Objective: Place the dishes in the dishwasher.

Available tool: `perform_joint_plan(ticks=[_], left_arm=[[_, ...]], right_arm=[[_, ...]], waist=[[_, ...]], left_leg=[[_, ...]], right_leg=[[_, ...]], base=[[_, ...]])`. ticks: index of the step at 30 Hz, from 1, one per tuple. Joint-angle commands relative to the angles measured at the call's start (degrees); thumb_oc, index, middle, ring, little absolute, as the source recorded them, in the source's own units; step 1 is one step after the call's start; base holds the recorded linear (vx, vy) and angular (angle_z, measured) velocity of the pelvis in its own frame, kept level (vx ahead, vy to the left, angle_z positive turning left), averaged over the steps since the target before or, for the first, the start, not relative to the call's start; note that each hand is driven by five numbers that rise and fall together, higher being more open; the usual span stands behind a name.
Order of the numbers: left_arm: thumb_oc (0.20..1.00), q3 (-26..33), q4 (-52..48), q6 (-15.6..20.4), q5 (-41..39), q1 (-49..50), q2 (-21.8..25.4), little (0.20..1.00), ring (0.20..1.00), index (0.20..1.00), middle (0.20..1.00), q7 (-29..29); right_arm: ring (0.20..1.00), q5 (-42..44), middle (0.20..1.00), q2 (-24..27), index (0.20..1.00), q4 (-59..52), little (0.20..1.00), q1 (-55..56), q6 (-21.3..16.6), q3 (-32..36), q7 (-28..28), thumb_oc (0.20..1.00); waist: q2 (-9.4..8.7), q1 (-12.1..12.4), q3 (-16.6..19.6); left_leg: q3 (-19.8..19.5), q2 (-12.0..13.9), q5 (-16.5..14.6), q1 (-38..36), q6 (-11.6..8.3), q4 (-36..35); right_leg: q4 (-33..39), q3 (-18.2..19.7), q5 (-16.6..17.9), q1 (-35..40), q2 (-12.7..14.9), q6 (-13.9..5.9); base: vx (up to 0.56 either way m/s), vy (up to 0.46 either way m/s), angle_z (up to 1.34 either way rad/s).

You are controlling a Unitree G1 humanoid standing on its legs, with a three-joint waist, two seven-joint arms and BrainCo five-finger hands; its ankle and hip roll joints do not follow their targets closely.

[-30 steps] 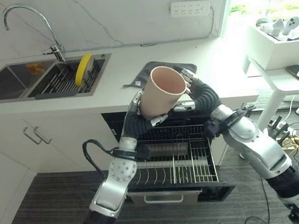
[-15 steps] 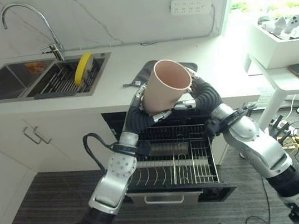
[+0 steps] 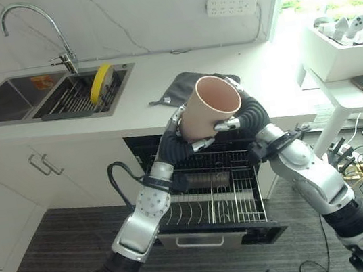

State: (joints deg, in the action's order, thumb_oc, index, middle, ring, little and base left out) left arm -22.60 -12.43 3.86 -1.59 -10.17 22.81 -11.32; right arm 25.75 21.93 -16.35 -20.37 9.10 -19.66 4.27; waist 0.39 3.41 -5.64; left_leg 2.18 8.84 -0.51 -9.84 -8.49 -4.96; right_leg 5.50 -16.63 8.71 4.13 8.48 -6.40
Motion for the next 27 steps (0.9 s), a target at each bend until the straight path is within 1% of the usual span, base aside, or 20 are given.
perform_joint_plan(ticks=[1,3,4,5,6,8,12,13,16,22,26,27], left_arm=[[0.200,-2.0,-0.4,2.9,1.1,-8.0,2.1,0.200,0.200,0.200,0.200,1.0],[0.200,-2.6,-0.2,3.9,2.4,-8.1,2.1,0.200,0.200,0.200,0.200,2.0],[0.200,-2.9,-0.1,4.1,2.8,-8.2,2.1,0.200,0.200,0.200,0.200,2.1],[0.200,-3.3,0.2,4.6,3.3,-8.4,2.2,0.200,0.200,0.200,0.200,2.2],[0.200,-3.7,0.3,4.7,3.6,-8.7,2.2,0.200,0.200,0.200,0.200,2.5],[0.200,-4.0,0.1,4.3,3.5,-9.1,2.3,0.200,0.200,0.200,0.200,2.6],[0.200,-4.5,0.4,4.5,3.5,-9.4,2.2,0.200,0.200,0.200,0.200,3.2],[0.200,-4.9,0.8,5.0,3.8,-9.3,2.1,0.200,0.200,0.200,0.200,3.0],[0.200,-4.9,0.9,4.9,3.9,-9.3,2.1,0.200,0.200,0.200,0.200,3.0],[0.200,-5.0,1.3,5.4,3.4,-8.8,2.1,0.200,0.200,0.200,0.200,3.4],[0.200,-4.8,1.6,4.7,1.4,-8.0,1.9,0.200,0.200,0.200,0.200,4.0],[0.200,-4.7,1.6,4.6,1.0,-7.8,1.9,0.200,0.200,0.200,0.200,4.6]], right_arm=[[1.000,-2.5,1.000,0.3,1.000,-4.4,1.000,-8.1,-3.0,1.8,-1.7,1.000],[1.000,-3.6,1.000,0.8,1.000,-4.5,1.000,-8.2,-2.6,1.6,-2.7,1.000],[0.442,-3.8,0.442,0.8,0.442,-4.5,0.442,-8.4,-2.6,1.5,-2.8,0.442],[0.200,-2.4,0.200,0.9,0.200,-4.2,0.200,-8.9,-3.2,1.2,-4.1,0.200],[0.200,-5.4,0.200,1.2,0.200,-4.4,0.200,-9.4,-3.3,0.6,-6.4,0.200],[0.200,-6.1,0.200,1.8,0.200,-4.9,0.200,-10.1,-2.6,0.1,-6.7,0.200],[0.200,-8.1,0.200,2.0,0.200,-4.5,0.200,-11.1,-3.7,0.5,-4.4,0.200],[0.200,-9.9,0.200,1.7,0.200,-4.4,0.200,-11.1,-4.8,0.8,-4.0,0.200],[0.200,-12.3,0.200,2.0,0.200,-4.9,0.200,-10.9,-5.5,1.0,-4.1,0.200],[0.200,-14.0,0.200,2.1,0.200,-5.1,0.200,-10.3,-7.6,0.9,-3.0,0.200],[0.200,-14.9,0.200,1.9,0.200,-4.7,0.200,-9.6,-9.3,1.1,-1.8,0.200],[0.200,-14.9,0.200,1.8,0.200,-4.7,0.200,-9.2,-9.3,1.3,-1.3,0.200]], waist=[[-1.21,0.6,-0.3],[-1.34,0.7,-0.3],[-1.37,0.6,-0.2],[-1.39,0.6,-0.3],[-1.40,0.5,0.0],[-1.41,0.5,0.0],[-1.53,0.5,0.0],[-1.49,0.4,0.0],[-1.42,0.2,0.0],[-1.28,0.0,-0.1],[-1.17,0.0,-0.2],[-1.16,0.0,-0.2]], left_leg=[[3.0,-0.5,-4.7,0.7,4.08,0.0],[3.0,-0.6,-4.7,0.8,4.15,0.0],[3.0,-0.6,-4.7,0.8,4.16,0.0],[3.1,-0.7,-4.8,0.6,4.20,0.0],[3.1,-0.7,-5.3,0.5,4.13,0.0],[3.1,-0.7,-5.3,0.4,4.11,0.0],[3.0,-0.8,-4.9,0.8,4.26,0.0],[3.1,-0.9,-5.0,0.7,4.37,0.0],[3.2,-1.0,-5.1,0.6,4.40,0.0],[3.5,-1.0,-5.3,0.3,4.46,0.0],[3.6,-0.9,-5.3,0.0,4.49,0.0],[3.7,-0.9,-5.8,-0.2,4.41,0.0]], right_leg=[[-0.5,0.7,-11.7,6.7,2.2,-2.94],[-0.5,0.7,-11.6,6.6,2.2,-2.94],[-0.5,0.8,-11.6,6.6,2.2,-2.95],[-0.5,0.9,-11.7,6.7,2.2,-2.98],[-0.5,1.0,-12.0,6.8,2.1,-3.13],[-0.5,1.1,-12.0,6.8,2.1,-3.16],[-0.5,1.1,-11.5,6.4,2.2,-3.06],[-0.5,1.3,-11.5,6.4,2.2,-3.04],[-0.5,1.4,-11.6,6.4,2.2,-3.11],[-0.5,1.6,-11.5,6.4,2.4,-3.22],[-0.5,1.6,-11.5,6.6,2.3,-3.20],[-0.5,1.6,-11.9,6.8,2.3,-3.31]], base=[[0.00,0.000,0.00],[0.00,0.000,0.00],[0.00,0.000,0.00],[0.00,0.000,0.00],[0.00,0.000,0.00],[0.00,0.000,0.00],[-0.03,-0.005,0.00],[-0.03,-0.005,0.00],[-0.01,-0.001,0.00],[-0.01,-0.006,0.00],[0.00,0.000,0.00],[0.00,0.000,0.00]])
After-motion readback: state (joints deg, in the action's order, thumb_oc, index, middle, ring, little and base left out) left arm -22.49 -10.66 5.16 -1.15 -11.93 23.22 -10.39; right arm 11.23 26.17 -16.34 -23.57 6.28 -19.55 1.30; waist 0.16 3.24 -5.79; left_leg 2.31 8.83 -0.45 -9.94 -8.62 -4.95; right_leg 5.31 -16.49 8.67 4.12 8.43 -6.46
